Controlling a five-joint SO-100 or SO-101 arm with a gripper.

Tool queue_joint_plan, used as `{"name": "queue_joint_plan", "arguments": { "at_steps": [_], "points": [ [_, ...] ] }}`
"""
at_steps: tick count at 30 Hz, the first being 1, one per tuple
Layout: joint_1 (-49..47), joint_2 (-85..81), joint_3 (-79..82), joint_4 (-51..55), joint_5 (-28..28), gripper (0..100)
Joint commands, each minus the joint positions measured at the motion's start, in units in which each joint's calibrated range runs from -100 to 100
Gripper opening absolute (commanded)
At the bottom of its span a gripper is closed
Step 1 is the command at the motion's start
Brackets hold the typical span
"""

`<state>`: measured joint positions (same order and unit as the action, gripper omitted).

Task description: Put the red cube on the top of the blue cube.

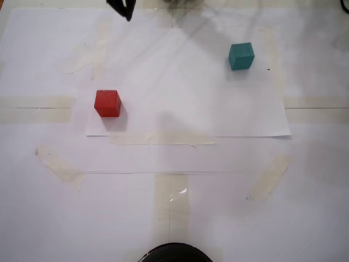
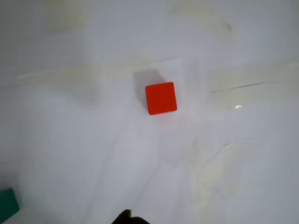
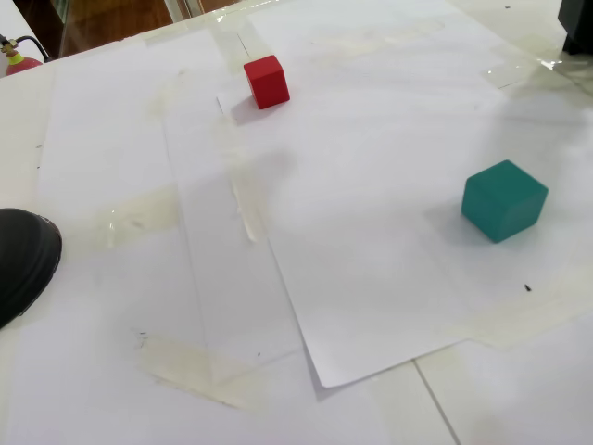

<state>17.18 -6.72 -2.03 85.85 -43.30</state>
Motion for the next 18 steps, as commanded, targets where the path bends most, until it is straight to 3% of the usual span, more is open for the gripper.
{"name": "queue_joint_plan", "arguments": {
  "at_steps": [1, 18],
  "points": [
    [0.91, 5.61, -10.99, -3.13, 2.05, 0],
    [0.38, 17.11, -23.07, -7.21, 3.86, 0]
  ]
}}
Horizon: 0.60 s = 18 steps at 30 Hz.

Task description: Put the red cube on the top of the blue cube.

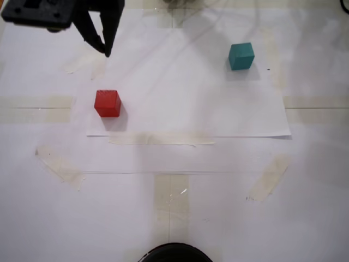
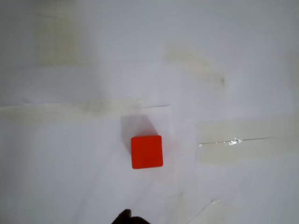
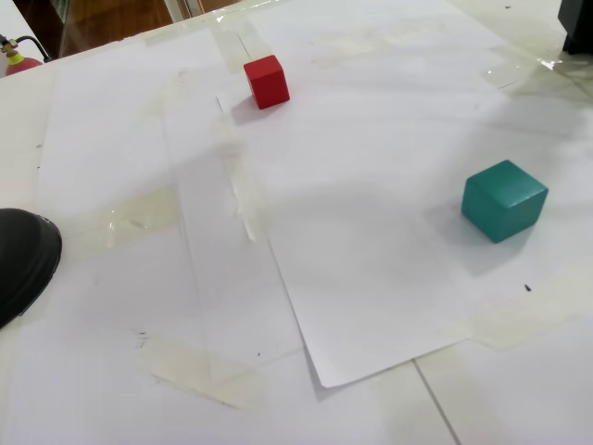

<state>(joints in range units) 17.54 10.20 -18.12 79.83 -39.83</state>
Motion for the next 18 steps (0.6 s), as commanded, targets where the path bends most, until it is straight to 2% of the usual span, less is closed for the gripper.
{"name": "queue_joint_plan", "arguments": {
  "at_steps": [1, 6, 18],
  "points": [
    [0.02, 0.79, -7.71, -1.19, 0.34, 0],
    [0.40, 4.14, -12.25, -2.01, 1.66, 0],
    [-0.13, 8.17, -11.34, -3.23, 1.66, 1]
  ]
}}
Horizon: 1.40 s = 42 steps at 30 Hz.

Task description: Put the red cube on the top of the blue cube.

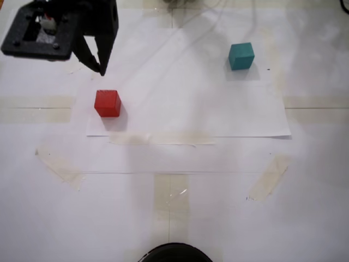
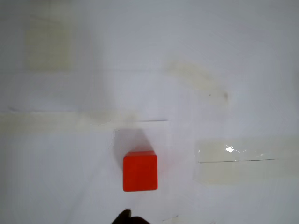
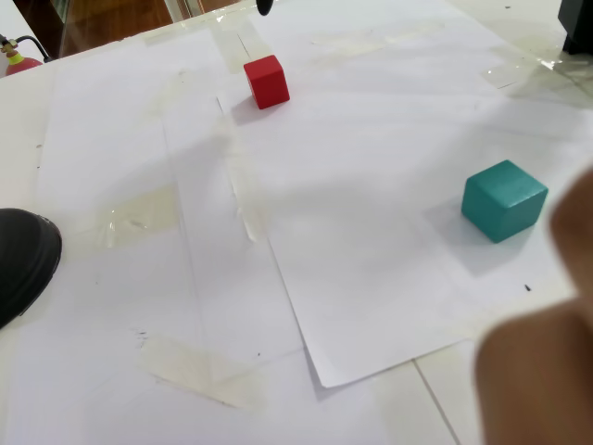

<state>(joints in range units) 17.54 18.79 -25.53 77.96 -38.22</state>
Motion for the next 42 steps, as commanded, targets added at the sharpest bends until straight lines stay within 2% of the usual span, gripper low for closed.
{"name": "queue_joint_plan", "arguments": {
  "at_steps": [1, 14, 24, 42],
  "points": [
    [-0.21, -0.07, -3.84, -1.60, 0.05, 2],
    [-0.89, 1.21, -0.93, -3.64, 0.54, 18],
    [-1.80, 1.64, 2.43, -5.44, -0.54, 23],
    [-1.65, 3.10, 2.88, -8.70, -0.68, 24]
  ]
}}
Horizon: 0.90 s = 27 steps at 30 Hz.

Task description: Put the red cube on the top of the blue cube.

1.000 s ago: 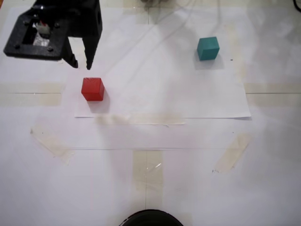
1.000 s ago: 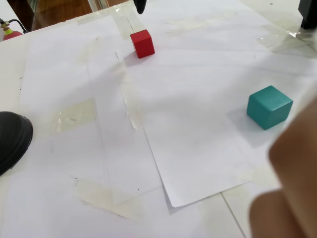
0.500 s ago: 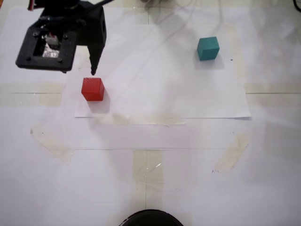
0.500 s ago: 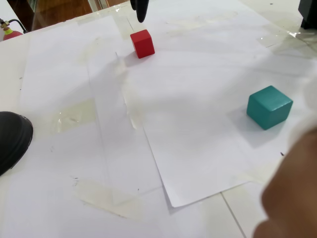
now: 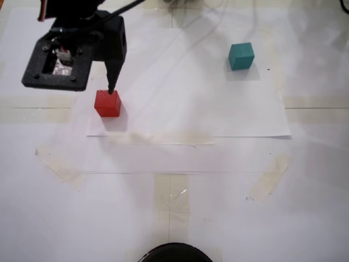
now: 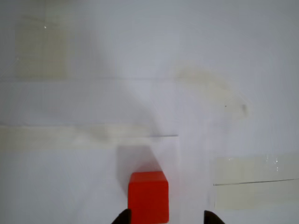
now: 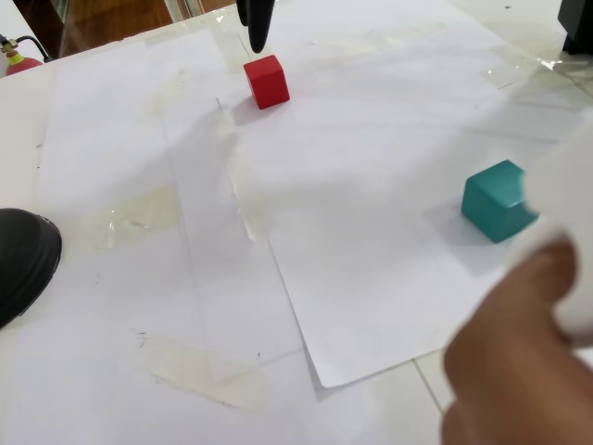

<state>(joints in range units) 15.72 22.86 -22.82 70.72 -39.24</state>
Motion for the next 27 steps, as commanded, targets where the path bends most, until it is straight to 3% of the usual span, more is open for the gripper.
{"name": "queue_joint_plan", "arguments": {
  "at_steps": [1, 27],
  "points": [
    [0.18, -0.97, 0.17, -1.54, 0.44, 24],
    [-0.80, -0.37, 7.07, -5.53, 0.63, 23]
  ]
}}
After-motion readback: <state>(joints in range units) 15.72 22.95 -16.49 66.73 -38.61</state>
